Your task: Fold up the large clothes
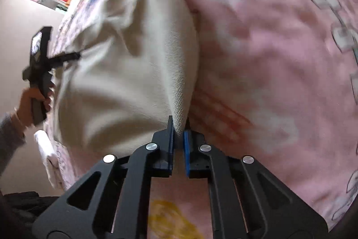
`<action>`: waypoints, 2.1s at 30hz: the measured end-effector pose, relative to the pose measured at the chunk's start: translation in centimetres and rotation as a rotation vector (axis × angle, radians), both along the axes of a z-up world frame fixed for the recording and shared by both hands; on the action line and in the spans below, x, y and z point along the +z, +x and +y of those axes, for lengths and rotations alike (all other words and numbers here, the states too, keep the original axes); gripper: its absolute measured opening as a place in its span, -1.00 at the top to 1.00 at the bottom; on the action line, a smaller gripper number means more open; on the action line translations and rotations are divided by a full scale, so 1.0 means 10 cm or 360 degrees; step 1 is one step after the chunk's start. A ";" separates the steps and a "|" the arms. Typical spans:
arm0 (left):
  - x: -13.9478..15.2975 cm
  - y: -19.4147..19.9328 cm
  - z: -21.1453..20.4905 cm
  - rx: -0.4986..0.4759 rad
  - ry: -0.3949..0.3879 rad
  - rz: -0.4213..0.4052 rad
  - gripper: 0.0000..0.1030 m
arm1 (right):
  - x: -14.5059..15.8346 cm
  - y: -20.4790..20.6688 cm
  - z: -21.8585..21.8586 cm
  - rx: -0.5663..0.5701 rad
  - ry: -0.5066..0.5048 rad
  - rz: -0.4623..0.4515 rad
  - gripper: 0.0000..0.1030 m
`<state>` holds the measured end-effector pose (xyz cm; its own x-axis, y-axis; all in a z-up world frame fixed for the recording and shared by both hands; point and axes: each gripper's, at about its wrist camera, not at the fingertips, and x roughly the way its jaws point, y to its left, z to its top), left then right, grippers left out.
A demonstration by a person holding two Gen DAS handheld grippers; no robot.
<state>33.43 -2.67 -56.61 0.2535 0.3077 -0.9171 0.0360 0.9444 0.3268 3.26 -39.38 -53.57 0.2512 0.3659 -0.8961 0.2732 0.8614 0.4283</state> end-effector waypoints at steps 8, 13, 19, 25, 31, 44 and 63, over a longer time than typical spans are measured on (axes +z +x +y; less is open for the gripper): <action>0.01 0.02 0.02 -0.0128 -0.0045 0.0025 -0.87 | -0.19 -0.13 -0.05 -0.0118 -0.0035 0.0018 0.88; 0.19 -0.11 -0.10 -0.0227 0.0052 -0.0022 -0.83 | -0.10 -0.03 -0.25 -0.0234 0.0031 0.0036 0.16; 0.85 -0.33 -0.17 -0.0164 -0.0263 -0.0160 -0.83 | 0.01 0.19 -0.44 -0.0300 0.0311 -0.0152 -0.23; 1.06 -0.58 -0.26 0.0009 -0.0589 -0.0085 -0.83 | -0.24 0.77 -0.52 -0.0249 0.0760 -0.0169 -0.29; 0.81 -0.72 -0.32 0.0084 -0.0750 0.0084 -0.83 | -0.62 1.18 -0.32 -0.0004 0.0926 -0.0090 -0.30; 0.02 -0.59 -0.17 0.0067 -0.0656 0.0270 -0.87 | -0.91 1.13 -0.61 -0.0076 0.1408 -0.0127 -0.40; -0.25 -0.55 -0.24 0.0019 -0.0652 0.0291 -0.88 | -0.85 1.32 0.02 0.0694 0.1147 0.0116 -0.44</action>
<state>27.97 -5.05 -59.07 0.0744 -0.0881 -0.9933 0.0467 0.9953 -0.0848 16.42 -39.19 -62.11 -0.0946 0.9049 -0.4150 0.0277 0.4191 0.9075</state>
